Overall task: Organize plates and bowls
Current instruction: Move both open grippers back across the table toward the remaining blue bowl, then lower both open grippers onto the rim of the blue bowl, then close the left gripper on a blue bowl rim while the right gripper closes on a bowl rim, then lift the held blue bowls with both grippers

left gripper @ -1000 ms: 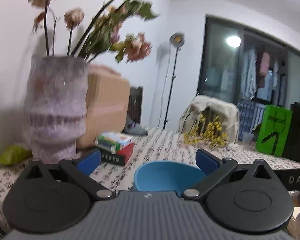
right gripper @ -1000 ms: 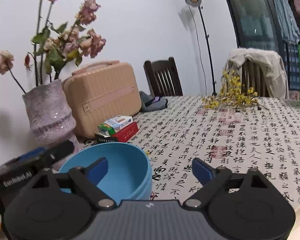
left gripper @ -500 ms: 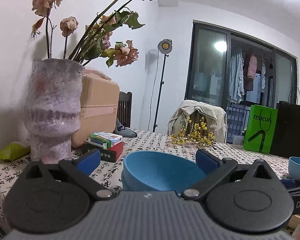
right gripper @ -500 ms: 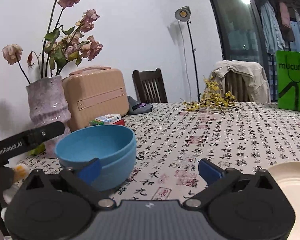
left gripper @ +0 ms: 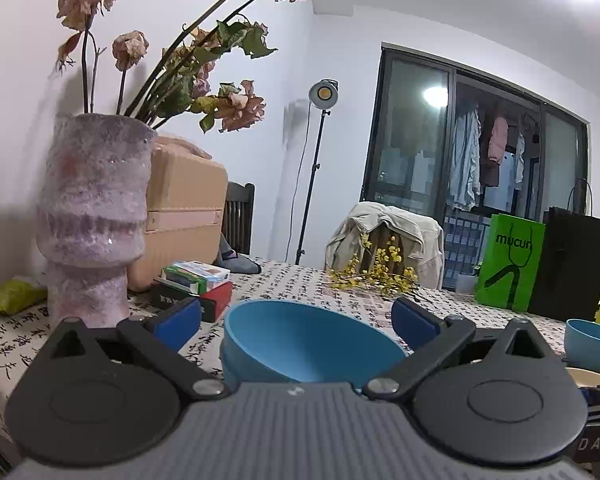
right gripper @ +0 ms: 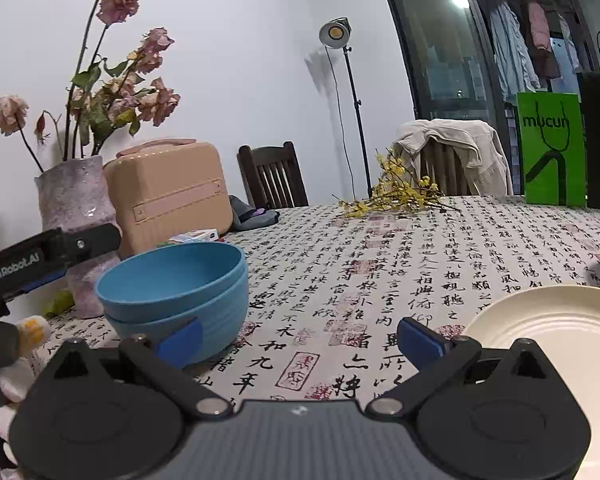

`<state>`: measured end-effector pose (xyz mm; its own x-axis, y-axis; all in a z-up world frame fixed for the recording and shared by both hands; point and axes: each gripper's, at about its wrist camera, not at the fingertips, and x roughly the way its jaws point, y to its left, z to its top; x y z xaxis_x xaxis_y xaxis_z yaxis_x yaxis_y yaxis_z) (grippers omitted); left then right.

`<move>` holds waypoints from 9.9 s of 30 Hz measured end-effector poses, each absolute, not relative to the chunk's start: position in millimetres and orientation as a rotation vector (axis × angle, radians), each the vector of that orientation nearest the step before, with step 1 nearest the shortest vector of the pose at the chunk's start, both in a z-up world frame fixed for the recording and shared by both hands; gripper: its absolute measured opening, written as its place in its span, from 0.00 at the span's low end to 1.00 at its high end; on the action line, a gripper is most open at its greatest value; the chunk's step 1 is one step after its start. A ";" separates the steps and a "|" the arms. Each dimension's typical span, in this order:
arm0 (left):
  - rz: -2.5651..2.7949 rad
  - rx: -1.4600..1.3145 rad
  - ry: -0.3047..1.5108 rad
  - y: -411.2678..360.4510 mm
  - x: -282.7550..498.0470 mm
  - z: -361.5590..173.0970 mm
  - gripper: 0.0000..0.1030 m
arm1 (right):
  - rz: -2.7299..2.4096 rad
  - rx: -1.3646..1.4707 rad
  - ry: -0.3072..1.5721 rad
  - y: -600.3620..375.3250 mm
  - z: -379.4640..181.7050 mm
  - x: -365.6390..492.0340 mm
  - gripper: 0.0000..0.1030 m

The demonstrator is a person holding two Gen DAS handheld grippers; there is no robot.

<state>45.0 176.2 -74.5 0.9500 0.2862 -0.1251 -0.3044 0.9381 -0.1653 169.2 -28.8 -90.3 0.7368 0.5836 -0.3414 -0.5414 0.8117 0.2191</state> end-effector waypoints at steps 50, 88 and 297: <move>0.046 -0.108 0.092 80.0 127.1 -47.2 1.00 | 0.304 0.158 0.311 -159.9 -59.9 207.0 1.00; -0.140 -0.042 0.171 -38.1 246.4 -16.9 1.00 | 0.142 0.240 0.283 -283.5 -45.3 265.7 1.00; -0.236 0.033 0.496 -91.2 319.8 -3.8 0.19 | 0.030 0.337 0.583 -260.4 -36.4 334.4 0.12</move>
<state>319.8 -91.2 -3.8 0.8526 -0.2166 -0.4755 0.2328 0.9722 -0.0254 334.4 -260.4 -36.4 0.8361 0.1221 -0.5348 0.0667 0.9450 0.3201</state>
